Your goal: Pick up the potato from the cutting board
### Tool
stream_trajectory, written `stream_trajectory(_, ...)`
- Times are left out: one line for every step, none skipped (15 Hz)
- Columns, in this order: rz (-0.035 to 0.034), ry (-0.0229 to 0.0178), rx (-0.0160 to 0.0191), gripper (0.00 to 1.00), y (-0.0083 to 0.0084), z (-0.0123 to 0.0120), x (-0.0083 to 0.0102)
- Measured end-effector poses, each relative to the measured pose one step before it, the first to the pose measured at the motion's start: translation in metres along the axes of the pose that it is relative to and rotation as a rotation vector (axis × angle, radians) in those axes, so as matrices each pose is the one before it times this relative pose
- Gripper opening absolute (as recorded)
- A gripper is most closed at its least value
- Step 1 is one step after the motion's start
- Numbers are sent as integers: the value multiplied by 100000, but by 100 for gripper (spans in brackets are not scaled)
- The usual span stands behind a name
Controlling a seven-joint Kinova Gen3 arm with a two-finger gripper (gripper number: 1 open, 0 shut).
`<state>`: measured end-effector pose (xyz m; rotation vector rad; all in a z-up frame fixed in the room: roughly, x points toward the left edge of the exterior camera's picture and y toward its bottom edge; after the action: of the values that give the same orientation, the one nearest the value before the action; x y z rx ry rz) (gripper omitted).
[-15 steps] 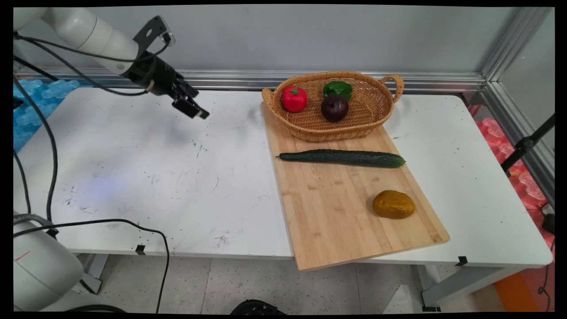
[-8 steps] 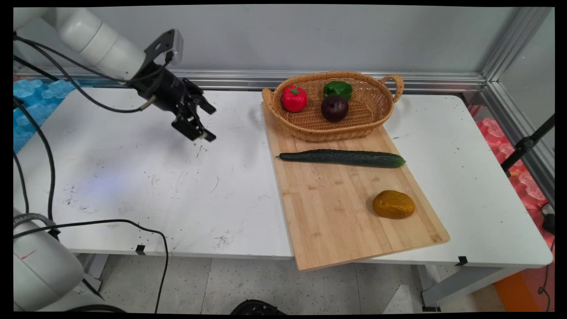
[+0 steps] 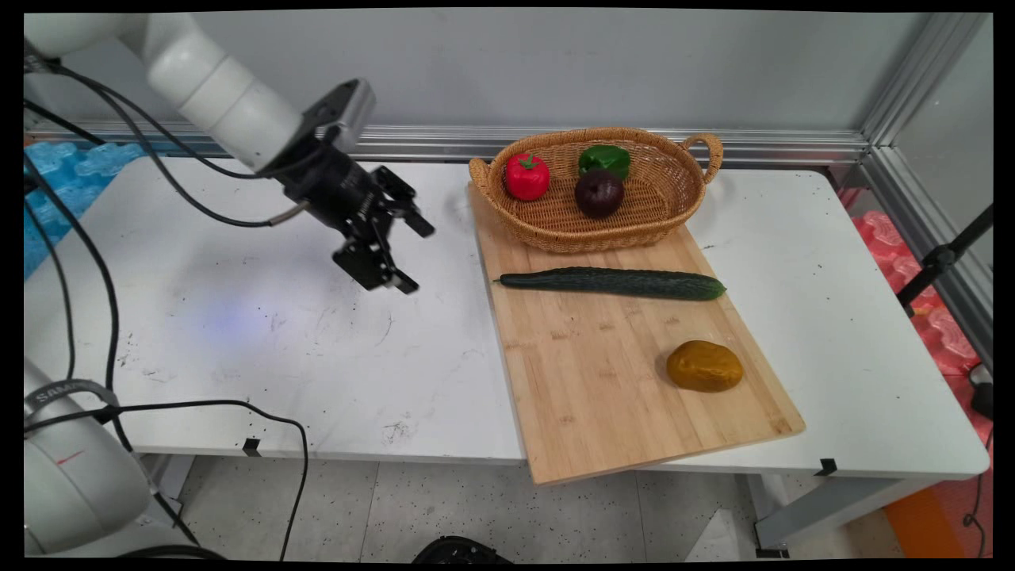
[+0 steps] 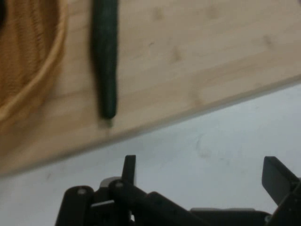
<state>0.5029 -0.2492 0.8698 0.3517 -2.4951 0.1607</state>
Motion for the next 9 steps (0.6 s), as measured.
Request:
stream_trajectory(1128, 311, -889, 100, 123, 378, 409)
stream_trajectory(1403, 573, -1141, 100, 144, 640, 670)
stream_trajectory(1112, 607, -990, 100, 97, 657, 661)
stream_trajectory(917, 492, -894, 100, 52, 743, 714)
stream_trajectory(550, 612, -577, 100, 9, 641, 615)
stream_trajectory(506, 651, -600, 100, -23, 765, 712)
stream_trajectory(431, 579, -539, 100, -42, 815, 744)
stream_trajectory(235, 546, -357, 100, -71, 712, 636)
stream_trajectory(259, 562, -342, 100, -79, 834, 737)
